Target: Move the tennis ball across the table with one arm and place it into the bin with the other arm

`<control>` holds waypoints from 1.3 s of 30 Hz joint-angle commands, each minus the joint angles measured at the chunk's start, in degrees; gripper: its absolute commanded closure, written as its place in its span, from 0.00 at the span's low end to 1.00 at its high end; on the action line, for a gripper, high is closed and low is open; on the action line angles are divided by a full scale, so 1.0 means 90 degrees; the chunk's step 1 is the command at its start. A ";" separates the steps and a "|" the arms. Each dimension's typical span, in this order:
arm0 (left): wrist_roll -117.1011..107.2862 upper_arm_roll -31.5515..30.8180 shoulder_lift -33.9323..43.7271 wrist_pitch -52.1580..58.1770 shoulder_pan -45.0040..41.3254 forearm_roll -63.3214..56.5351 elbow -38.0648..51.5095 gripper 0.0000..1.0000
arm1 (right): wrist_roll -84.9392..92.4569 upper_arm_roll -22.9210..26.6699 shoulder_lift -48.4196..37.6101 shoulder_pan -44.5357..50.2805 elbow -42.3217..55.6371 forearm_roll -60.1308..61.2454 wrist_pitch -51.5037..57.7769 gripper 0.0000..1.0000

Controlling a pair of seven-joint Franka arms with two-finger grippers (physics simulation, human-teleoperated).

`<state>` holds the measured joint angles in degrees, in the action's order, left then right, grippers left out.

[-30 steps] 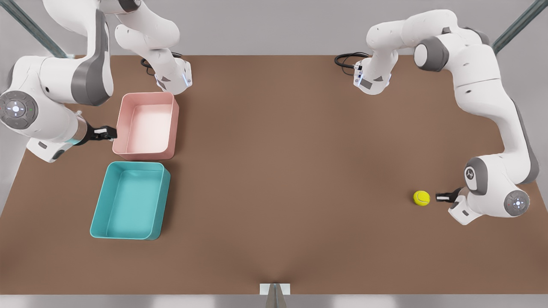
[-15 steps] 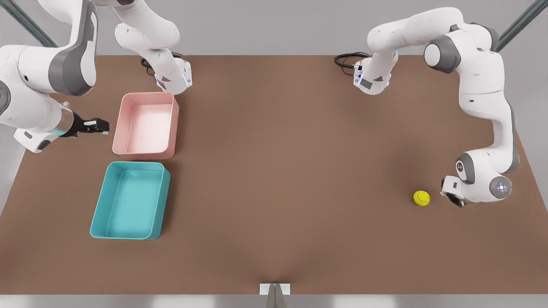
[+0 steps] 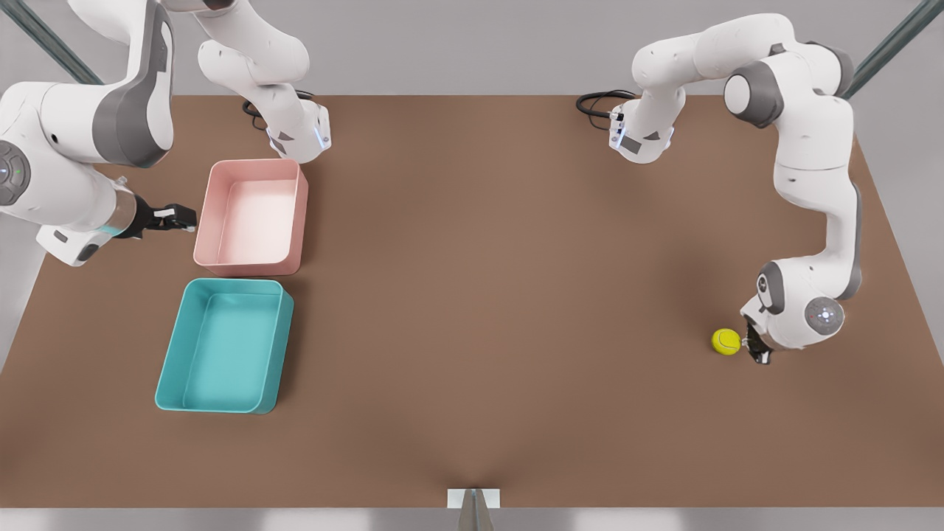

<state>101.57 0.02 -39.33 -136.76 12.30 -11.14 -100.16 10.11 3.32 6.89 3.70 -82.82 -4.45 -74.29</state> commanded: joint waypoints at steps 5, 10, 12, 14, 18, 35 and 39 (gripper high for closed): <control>-0.8696 -0.1281 0.0287 0.0801 -0.1386 -0.0305 0.0035 0.79 | 0.0078 -0.0017 0.0026 0.0008 0.0003 0.0006 0.0003 0.00; -1.3072 -0.1281 0.0414 0.0791 -0.1113 0.1062 0.0680 0.79 | 0.0078 -0.0027 0.0035 0.0008 0.0003 0.0006 0.0013 0.00; -1.3073 -0.1262 0.0853 0.2253 -0.1162 0.0429 0.0992 0.79 | 0.0069 -0.0027 0.0035 0.0008 0.0003 0.0006 0.0013 0.00; -1.2916 -0.0543 0.2042 0.5262 -0.1346 0.0854 0.1344 0.00 | 0.0078 -0.0027 0.0035 0.0008 0.0003 0.0006 0.0013 0.00; -1.2370 0.0096 0.2416 0.8018 -0.1963 0.0720 0.3248 0.00 | 0.0059 -0.0027 0.0084 0.0008 0.0022 0.0026 0.0003 0.00; -1.2389 -0.0129 0.2456 0.7285 -0.1953 0.0984 0.3092 0.00 | -0.5019 -0.0046 0.3033 0.3016 0.1009 0.0856 -0.2926 0.00; -1.2389 -0.0129 0.2456 0.7285 -0.1953 0.0984 0.3092 0.00 | -0.5049 -0.0007 0.3053 0.2831 0.0364 0.0836 -0.3757 0.00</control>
<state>5.10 -1.13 -17.30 -71.29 -5.25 -2.25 -72.35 -15.68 3.21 34.43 29.62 -78.54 2.76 -98.52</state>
